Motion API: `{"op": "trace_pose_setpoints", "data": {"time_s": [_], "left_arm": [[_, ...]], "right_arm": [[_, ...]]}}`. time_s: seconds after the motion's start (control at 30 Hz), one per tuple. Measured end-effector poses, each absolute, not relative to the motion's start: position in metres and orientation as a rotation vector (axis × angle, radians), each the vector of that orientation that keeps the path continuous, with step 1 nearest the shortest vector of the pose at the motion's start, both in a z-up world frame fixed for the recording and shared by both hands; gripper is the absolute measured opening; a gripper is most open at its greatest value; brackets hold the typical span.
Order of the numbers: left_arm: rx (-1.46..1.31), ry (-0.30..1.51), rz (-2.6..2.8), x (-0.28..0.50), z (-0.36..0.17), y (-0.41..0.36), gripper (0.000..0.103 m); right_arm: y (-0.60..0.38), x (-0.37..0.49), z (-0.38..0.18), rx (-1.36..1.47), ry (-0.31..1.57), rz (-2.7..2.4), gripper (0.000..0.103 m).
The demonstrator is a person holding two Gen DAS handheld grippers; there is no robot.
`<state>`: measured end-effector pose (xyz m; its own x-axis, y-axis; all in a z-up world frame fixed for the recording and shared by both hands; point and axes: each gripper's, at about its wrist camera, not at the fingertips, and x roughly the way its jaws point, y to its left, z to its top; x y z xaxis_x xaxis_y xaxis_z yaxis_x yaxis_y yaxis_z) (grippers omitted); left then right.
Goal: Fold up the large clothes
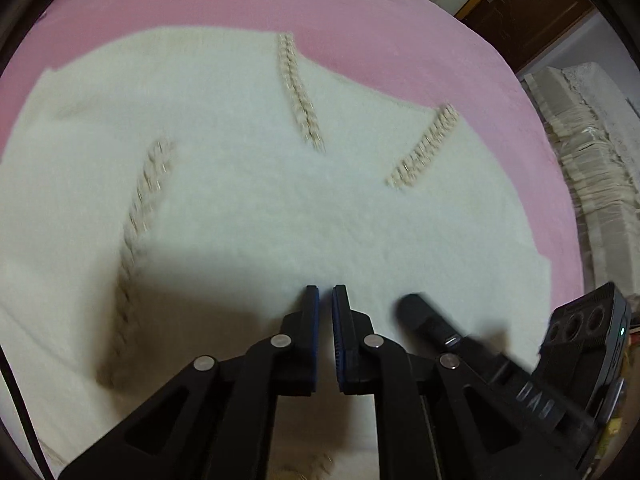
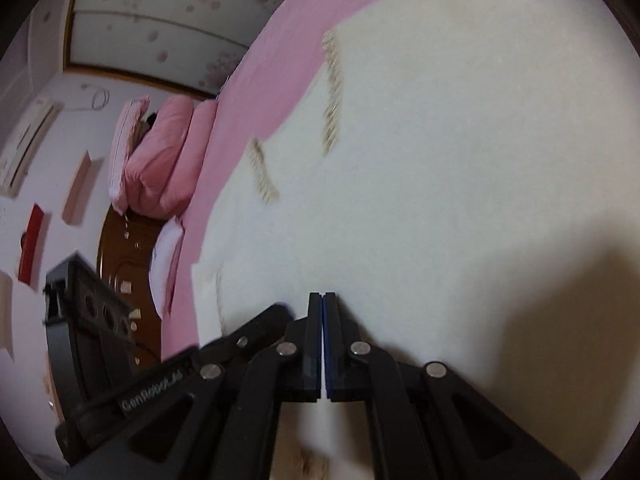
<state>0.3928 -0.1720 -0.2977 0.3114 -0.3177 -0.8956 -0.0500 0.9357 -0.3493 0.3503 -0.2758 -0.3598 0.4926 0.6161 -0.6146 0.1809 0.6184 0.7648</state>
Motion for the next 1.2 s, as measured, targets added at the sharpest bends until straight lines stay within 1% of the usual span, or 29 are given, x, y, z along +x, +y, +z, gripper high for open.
{"op": "trace_pose_setpoints", "data": {"time_s": [0.03, 0.1, 0.13, 0.2, 0.27, 0.33, 0.4, 0.5, 0.63, 0.73, 0.77, 0.87, 0.93, 0.97, 1.03, 1.07, 1.13, 1.17, 1.2], "left_arm": [[-0.343, 1.234, -0.154, 0.396, -0.296, -0.165, 0.002], [-0.326, 1.194, -0.055, 0.402, -0.296, -0.145, 0.001], [-0.332, 1.182, -0.024, 0.405, -0.298, -0.135, 0.001], [-0.393, 1.183, -0.011, 0.411, -0.305, -0.112, 0.001], [-0.459, 1.189, -0.015, 0.411, -0.305, -0.102, 0.001], [-0.472, 1.191, 0.017, 0.406, -0.302, -0.102, 0.001], [-0.458, 1.199, 0.023, 0.392, -0.295, -0.109, 0.001], [-0.489, 1.201, -0.063, 0.375, -0.278, -0.127, 0.002], [-0.53, 1.271, -0.221, 0.359, -0.275, -0.158, 0.003], [-0.397, 1.305, -0.198, 0.357, -0.281, -0.181, 0.003], [-0.328, 1.298, -0.143, 0.356, -0.283, -0.182, 0.003], [-0.25, 1.256, -0.053, 0.354, -0.281, -0.168, 0.003], [-0.203, 1.223, 0.067, 0.351, -0.278, -0.147, 0.003], [-0.178, 1.215, 0.139, 0.35, -0.278, -0.131, 0.003], [-0.241, 1.225, 0.142, 0.348, -0.28, -0.106, 0.001], [-0.328, 1.234, 0.117, 0.347, -0.281, -0.093, 0.001], [-0.417, 1.256, 0.108, 0.346, -0.282, -0.08, 0.001], [-0.42, 1.263, 0.105, 0.346, -0.282, -0.078, 0.001], [-0.417, 1.266, 0.105, 0.346, -0.282, -0.078, 0.001]], "right_arm": [[-0.288, 0.356, -0.358, 0.875, 1.031, 0.295, 0.0], [-0.328, 0.362, -0.345, 0.782, 0.977, 0.163, 0.0], [-0.351, 0.357, -0.344, 0.778, 0.95, 0.116, 0.0], [-0.404, 0.354, -0.334, 0.698, 0.928, -0.156, 0.0], [-0.446, 0.337, -0.326, 0.727, 0.885, -0.32, 0.0], [-0.466, 0.321, -0.316, 0.725, 0.87, -0.409, 0.0], [-0.466, 0.31, -0.307, 0.688, 0.872, -0.448, 0.0], [-0.434, 0.302, -0.3, 0.807, 0.813, -0.234, 0.0], [-0.347, 0.316, -0.322, 0.816, 0.959, 0.1, 0.0], [-0.302, 0.322, -0.342, 0.821, 1.051, 0.215, 0.0], [-0.299, 0.321, -0.345, 0.829, 1.05, 0.217, 0.0], [-0.325, 0.315, -0.345, 0.84, 1.022, 0.144, 0.0], [-0.362, 0.304, -0.338, 0.77, 1.017, -0.058, 0.0], [-0.386, 0.296, -0.337, 0.779, 0.996, -0.119, 0.0], [-0.431, 0.277, -0.334, 0.864, 0.963, -0.234, 0.0], [-0.445, 0.273, -0.33, 0.855, 0.967, -0.28, 0.0], [-0.461, 0.269, -0.322, 0.787, 0.984, -0.342, 0.0], [-0.459, 0.27, -0.318, 0.706, 1.029, -0.447, 0.0], [-0.464, 0.269, -0.321, 0.683, 1.062, -0.472, 0.0]]}}
